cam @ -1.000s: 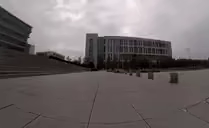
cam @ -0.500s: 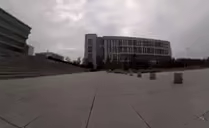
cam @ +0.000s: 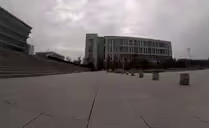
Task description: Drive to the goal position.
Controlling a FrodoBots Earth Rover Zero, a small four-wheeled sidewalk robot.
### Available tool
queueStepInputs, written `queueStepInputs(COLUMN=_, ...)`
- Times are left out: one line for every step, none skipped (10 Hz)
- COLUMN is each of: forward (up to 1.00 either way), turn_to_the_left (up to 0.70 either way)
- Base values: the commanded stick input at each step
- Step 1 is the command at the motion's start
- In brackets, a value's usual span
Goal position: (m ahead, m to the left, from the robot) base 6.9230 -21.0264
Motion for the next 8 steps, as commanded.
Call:
queueStepInputs(forward=0.7, turn_to_the_left=0.01)
queueStepInputs(forward=0.7, turn_to_the_left=0.01)
queueStepInputs(forward=0.7, turn_to_the_left=0.01)
queueStepInputs(forward=0.7, turn_to_the_left=0.01)
queueStepInputs(forward=0.7, turn_to_the_left=0.01)
queueStepInputs(forward=0.7, turn_to_the_left=-0.34)
queueStepInputs(forward=0.7, turn_to_the_left=-0.34)
queueStepInputs(forward=0.7, turn_to_the_left=-0.17)
